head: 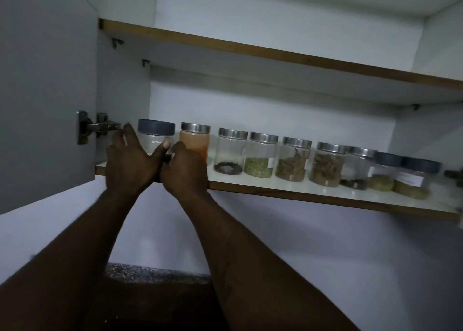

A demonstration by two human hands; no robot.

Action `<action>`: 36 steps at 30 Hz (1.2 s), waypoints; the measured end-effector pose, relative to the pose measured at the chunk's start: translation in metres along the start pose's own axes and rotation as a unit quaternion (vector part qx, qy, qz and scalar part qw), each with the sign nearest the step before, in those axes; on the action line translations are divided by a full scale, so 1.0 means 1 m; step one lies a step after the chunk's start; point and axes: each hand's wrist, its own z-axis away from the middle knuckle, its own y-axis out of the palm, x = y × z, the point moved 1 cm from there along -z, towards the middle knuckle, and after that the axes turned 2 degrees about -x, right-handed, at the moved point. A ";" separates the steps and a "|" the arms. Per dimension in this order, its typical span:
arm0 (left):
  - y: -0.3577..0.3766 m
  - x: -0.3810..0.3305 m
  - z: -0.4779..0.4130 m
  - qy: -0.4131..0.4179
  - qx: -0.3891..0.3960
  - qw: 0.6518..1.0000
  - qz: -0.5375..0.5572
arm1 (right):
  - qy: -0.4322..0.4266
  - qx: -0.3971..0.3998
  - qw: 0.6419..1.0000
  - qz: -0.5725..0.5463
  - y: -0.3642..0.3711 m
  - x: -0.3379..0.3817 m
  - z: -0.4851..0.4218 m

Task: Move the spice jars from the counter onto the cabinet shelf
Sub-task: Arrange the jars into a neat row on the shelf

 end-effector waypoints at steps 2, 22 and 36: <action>-0.003 -0.008 0.012 -0.001 -0.037 0.999 0.023 | 0.000 0.006 1.000 0.015 -0.013 -0.007 0.007; 0.163 -0.334 0.157 0.260 0.267 0.913 0.168 | 0.084 -0.135 0.966 0.206 -0.332 -0.296 0.079; 0.243 -0.431 0.184 0.300 0.322 0.892 0.104 | 0.070 -0.094 0.937 0.328 -0.428 -0.349 0.028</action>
